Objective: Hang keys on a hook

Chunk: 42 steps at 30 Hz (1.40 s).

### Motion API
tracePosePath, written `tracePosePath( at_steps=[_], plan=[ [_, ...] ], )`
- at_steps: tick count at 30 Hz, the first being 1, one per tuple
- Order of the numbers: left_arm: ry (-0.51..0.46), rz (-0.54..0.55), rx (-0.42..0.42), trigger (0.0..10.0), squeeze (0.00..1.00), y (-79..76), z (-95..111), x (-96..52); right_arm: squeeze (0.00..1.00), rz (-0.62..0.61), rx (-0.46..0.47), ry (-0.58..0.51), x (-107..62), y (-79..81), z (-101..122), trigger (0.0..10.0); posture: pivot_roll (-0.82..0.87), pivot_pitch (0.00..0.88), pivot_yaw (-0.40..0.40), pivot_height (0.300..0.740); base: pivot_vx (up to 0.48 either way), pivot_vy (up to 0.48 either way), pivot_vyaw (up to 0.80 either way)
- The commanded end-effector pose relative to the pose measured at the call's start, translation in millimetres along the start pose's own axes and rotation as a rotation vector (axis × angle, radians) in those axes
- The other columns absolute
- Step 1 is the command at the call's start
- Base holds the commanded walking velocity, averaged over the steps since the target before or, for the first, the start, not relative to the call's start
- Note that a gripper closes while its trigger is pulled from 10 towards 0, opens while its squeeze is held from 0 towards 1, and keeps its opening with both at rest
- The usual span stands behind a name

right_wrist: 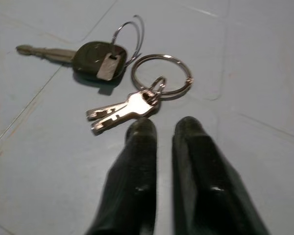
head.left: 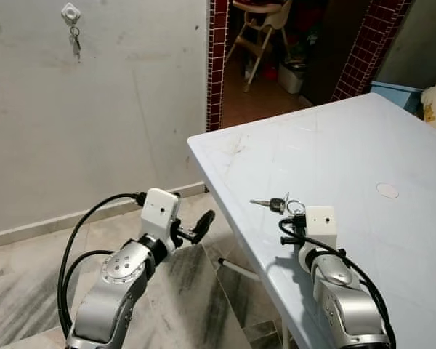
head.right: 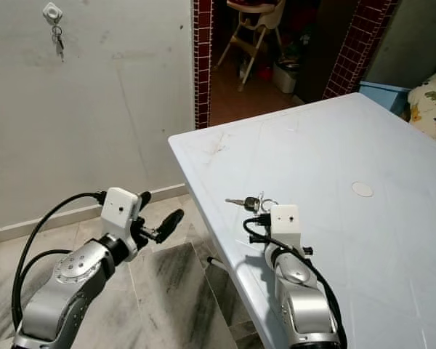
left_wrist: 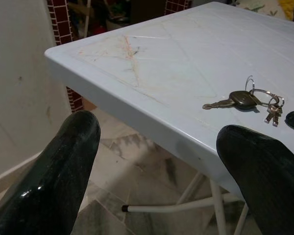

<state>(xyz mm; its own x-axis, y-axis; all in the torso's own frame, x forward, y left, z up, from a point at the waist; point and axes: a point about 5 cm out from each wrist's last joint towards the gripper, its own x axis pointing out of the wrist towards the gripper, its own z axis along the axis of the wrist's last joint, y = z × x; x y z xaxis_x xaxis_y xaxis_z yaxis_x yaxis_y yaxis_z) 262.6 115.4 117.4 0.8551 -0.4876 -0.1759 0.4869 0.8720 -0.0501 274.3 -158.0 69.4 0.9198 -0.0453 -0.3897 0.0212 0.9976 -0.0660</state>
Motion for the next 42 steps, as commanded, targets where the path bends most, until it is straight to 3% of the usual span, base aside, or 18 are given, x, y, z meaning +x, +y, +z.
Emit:
tracePosePath(
  at_steps=[1,6,16,17,18,19,22,23,25,26,42],
  plan=[
    [-0.013,-0.003,0.007,10.0,0.0,-1.0,5,0.7,1.0,0.005,0.014,-0.041,-0.8,-1.2,8,10.0,0.11,0.0,-0.034,0.74,0.0,0.0,0.0],
    [-0.016,-0.005,0.007,10.0,0.0,-0.9,6,1.3,1.0,0.023,0.052,-0.116,0.9,3.7,21,10.0,0.11,0.0,-0.033,0.74,0.0,0.0,0.0],
    [-0.014,-0.007,0.006,10.0,0.0,-2.1,6,1.9,1.0,0.072,0.043,-0.128,7.2,22.2,28,10.0,0.11,0.0,-0.031,0.74,0.0,0.0,0.0],
    [-0.015,-0.007,0.004,10.0,0.0,-2.3,6,2.0,0.36,0.062,0.037,-0.135,8.4,21.8,29,10.0,0.12,0.0,-0.031,0.74,0.0,0.0,0.0],
    [-0.015,-0.007,0.004,10.0,0.0,-2.3,6,2.0,0.36,0.062,0.037,-0.135,8.4,21.8,29,10.0,0.12,0.0,-0.031,0.74,0.0,0.0,0.0],
    [-0.015,-0.007,0.004,10.0,0.0,-2.4,7,2.0,0.0,0.052,0.033,-0.136,9.3,20.5,28,10.0,0.12,0.0,-0.031,0.74,0.0,0.0,0.0],
    [-0.016,-0.009,0.001,10.0,0.0,-2.6,8,2.7,0.0,-0.001,0.029,-0.117,16.1,12.3,23,10.0,0.13,0.0,-0.033,0.74,0.0,0.0,0.0],
    [-0.016,-0.008,0.0,10.0,0.0,-2.6,8,2.6,0.0,-0.008,0.035,-0.115,17.7,11.4,21,6.1,0.13,0.0,-0.032,0.74,0.0,0.0,0.0],
    [-0.017,-0.008,-0.001,10.0,0.0,-2.5,8,2.6,0.0,-0.012,0.037,-0.114,19.0,11.0,21,6.1,0.13,0.0,-0.032,0.74,0.0,0.0,0.0],
    [-0.018,-0.007,-0.001,10.0,0.0,-2.7,8,2.4,0.0,-0.016,0.043,-0.116,19.6,10.7,21,0.0,0.13,0.0,-0.032,0.74,0.0,0.0,0.0],
    [-0.009,-0.015,-0.007,10.0,0.0,-4.9,7,0.9,0.0,-0.034,0.061,-0.1,26.7,11.1,17,0.0,0.12,0.0,-0.029,0.74,0.0,0.0,0.0]
  ],
)
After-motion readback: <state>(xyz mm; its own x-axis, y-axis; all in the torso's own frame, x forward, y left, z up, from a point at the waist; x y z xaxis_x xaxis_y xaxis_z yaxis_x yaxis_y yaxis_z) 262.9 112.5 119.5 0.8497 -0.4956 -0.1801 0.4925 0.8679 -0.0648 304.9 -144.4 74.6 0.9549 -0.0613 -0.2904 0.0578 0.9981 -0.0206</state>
